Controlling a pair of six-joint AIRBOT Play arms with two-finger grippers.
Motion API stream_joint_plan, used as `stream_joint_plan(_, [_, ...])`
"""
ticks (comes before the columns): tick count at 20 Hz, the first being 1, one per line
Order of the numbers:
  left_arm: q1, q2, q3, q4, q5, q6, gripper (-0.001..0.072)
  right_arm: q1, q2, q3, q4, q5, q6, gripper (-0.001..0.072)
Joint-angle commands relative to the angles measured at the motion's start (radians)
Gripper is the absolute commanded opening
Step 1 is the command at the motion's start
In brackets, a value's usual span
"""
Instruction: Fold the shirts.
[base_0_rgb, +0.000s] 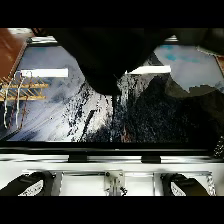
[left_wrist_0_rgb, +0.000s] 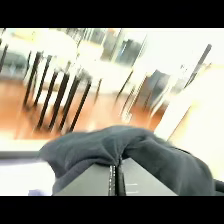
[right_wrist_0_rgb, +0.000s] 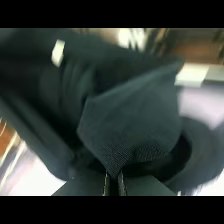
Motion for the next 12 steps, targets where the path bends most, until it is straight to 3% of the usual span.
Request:
stream_joint_plan(1, [0.018, -0.055, -0.065, 0.115, -0.331, -0.058, 0.005, 0.187, 0.112, -0.259, -0.239, 0.241, 0.286, 0.0076])
stream_joint_plan(3, [0.012, -0.066, -0.275, 0.116, -0.377, -0.036, 0.0049, 0.426, 0.151, -0.604, -0.356, 0.077, 0.466, 0.0076])
stream_joint_plan(5, [0.005, -0.061, -0.521, 0.116, -0.377, -0.019, 0.0049, 0.652, 0.153, -0.923, -0.363, -0.156, 0.657, 0.0077])
stream_joint_plan(6, [0.001, -0.06, -0.638, 0.116, -0.367, -0.018, 0.0049, 0.735, 0.153, -1.034, -0.357, -0.246, 0.776, 0.0105])
stream_joint_plan(7, [-0.001, -0.06, -0.752, 0.116, -0.348, -0.018, 0.0049, 0.797, 0.153, -1.111, -0.346, -0.309, 0.848, 0.0215])
stream_joint_plan(8, [0.005, -0.06, -0.843, 0.117, -0.33, -0.015, 0.0049, 0.825, 0.153, -1.136, -0.34, -0.323, 0.853, 0.0443])
stream_joint_plan(9, [0.02, -0.06, -0.904, 0.116, -0.319, -0.002, 0.0048, 0.827, 0.154, -1.125, -0.334, -0.306, 0.825, 0.0533])
stream_joint_plan(12, [0.1, -0.06, -0.967, 0.113, -0.32, 0.037, 0.0049, 0.738, 0.156, -0.967, -0.346, -0.245, 0.593, 0.0532])
